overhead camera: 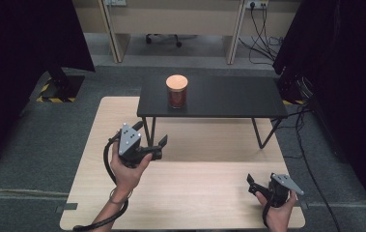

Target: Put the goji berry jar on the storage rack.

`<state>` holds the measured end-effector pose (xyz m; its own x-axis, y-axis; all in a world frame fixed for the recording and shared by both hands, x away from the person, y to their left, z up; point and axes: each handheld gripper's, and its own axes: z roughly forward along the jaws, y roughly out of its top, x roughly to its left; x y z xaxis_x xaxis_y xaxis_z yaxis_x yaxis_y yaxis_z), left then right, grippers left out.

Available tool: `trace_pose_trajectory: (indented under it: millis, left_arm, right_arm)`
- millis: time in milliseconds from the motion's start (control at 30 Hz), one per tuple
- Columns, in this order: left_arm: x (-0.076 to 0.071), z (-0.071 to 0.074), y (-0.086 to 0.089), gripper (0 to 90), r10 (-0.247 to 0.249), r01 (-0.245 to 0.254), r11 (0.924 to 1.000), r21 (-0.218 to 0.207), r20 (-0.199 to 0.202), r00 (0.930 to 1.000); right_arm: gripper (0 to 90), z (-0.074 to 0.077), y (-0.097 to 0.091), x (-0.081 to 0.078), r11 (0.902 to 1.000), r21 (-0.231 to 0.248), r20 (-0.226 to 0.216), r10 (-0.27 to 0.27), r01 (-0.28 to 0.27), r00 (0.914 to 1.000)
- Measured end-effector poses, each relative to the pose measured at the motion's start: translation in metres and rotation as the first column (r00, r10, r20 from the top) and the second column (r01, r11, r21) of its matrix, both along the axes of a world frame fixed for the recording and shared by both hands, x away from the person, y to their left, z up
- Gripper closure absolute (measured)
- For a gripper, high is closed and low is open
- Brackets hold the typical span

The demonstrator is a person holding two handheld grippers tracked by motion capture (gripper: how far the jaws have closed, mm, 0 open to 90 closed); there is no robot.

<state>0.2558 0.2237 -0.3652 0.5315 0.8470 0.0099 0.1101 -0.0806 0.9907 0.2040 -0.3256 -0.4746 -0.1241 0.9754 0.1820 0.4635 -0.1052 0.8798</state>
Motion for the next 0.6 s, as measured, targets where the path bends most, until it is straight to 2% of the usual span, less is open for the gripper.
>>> trace_pose_trajectory:
  millis: [167,300,400,533,600]
  left_arm:
    - [-0.014,-0.017,0.001,4.8,0.015,-0.015,0.9999,-0.002,0.012,0.9998]
    - [-0.019,-0.032,0.001,4.8,0.029,-0.029,0.9995,-0.007,-0.003,0.9996]
    - [-0.022,-0.045,0.003,4.8,0.042,-0.042,0.9991,-0.002,-0.024,0.9988]
    - [-0.026,-0.063,0.006,4.7,0.067,-0.068,0.9972,-0.029,-0.056,0.9962]
    - [-0.028,-0.073,0.005,4.4,0.084,-0.086,0.9958,-0.029,-0.071,0.9939]
  right_arm:
    - [1.1,0.0,0.001,-0.001,1.0,-0.003,0.002,-0.003,0.003,1.0]
    - [1.1,0.0,0.001,-0.001,1.0,-0.004,0.004,-0.004,0.004,1.0]
    - [1.1,0.0,0.001,-0.001,1.0,-0.006,0.005,-0.003,0.003,1.0]
    - [1.1,0.0,0.001,-0.001,1.0,-0.008,0.003,0.001,-0.001,1.0]
    - [1.1,0.0,0.002,-0.001,1.0,-0.01,0.003,-0.001,0.001,1.0]
